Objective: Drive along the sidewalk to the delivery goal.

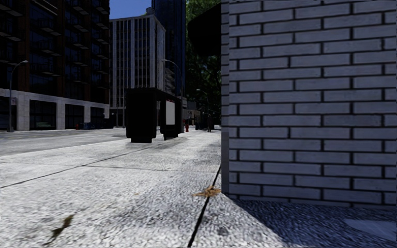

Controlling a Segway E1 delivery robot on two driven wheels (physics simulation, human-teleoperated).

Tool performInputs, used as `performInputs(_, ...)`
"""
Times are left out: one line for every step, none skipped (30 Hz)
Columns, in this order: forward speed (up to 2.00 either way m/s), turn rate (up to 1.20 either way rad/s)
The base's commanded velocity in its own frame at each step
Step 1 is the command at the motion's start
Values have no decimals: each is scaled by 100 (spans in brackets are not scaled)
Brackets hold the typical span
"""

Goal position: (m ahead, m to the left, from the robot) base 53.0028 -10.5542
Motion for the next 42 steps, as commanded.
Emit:
performInputs(141, 54)
performInputs(141, 54)
performInputs(141, 54)
performInputs(141, 54)
performInputs(141, 54)
performInputs(141, 54)
performInputs(141, 54)
performInputs(141, 54)
performInputs(141, 54)
performInputs(141, 54)
performInputs(141, 54)
performInputs(141, 54)
performInputs(141, 54)
performInputs(141, 54)
performInputs(141, 54)
performInputs(141, 54)
performInputs(155, 53)
performInputs(200, 50)
performInputs(200, 49)
performInputs(200, 49)
performInputs(200, 49)
performInputs(200, 49)
performInputs(200, 49)
performInputs(200, 47)
performInputs(200, 28)
performInputs(200, 0)
performInputs(200, 0)
performInputs(200, 0)
performInputs(200, 0)
performInputs(200, -4)
performInputs(200, -4)
performInputs(200, -27)
performInputs(200, -41)
performInputs(200, -52)
performInputs(200, -52)
performInputs(200, -57)
performInputs(200, -59)
performInputs(200, -60)
performInputs(200, -60)
performInputs(200, -61)
performInputs(200, -61)
performInputs(200, -61)
